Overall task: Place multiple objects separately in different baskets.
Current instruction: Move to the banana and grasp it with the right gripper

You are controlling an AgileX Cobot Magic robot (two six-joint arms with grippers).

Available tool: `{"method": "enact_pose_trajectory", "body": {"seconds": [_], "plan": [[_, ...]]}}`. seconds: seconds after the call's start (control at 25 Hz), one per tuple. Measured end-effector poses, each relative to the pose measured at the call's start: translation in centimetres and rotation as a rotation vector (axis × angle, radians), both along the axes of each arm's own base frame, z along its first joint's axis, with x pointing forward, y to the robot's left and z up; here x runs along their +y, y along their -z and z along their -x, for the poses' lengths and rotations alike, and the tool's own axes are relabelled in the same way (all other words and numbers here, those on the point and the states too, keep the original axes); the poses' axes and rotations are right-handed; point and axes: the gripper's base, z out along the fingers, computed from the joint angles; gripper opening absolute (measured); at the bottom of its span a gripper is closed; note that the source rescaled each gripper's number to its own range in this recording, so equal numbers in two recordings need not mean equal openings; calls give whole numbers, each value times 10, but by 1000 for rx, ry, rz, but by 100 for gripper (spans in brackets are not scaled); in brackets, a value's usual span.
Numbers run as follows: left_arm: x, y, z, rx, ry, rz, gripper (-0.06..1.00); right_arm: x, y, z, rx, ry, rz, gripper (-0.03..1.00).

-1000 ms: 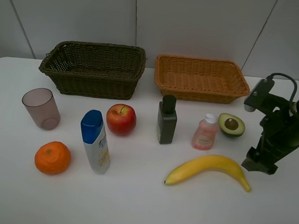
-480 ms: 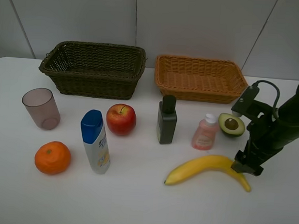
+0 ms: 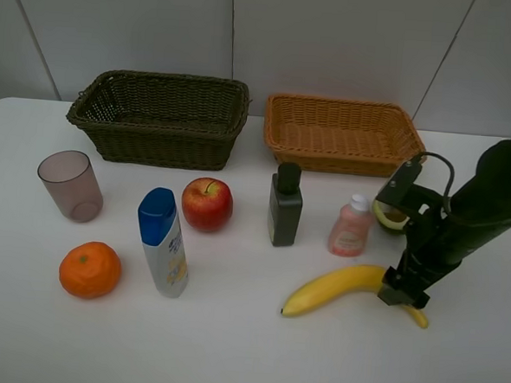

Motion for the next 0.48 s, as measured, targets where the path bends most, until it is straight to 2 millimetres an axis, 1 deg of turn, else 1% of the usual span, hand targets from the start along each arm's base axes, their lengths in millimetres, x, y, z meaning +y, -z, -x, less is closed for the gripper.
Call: {"method": "enact_pose_trajectory", "body": {"seconds": [0.24, 0.48], "plan": [[0, 0, 0, 0, 0, 0, 100, 1, 2, -2, -16, 1, -8, 99], [0, 0, 0, 0, 0, 0, 100, 1, 15, -2, 28, 2, 4, 99]]}}
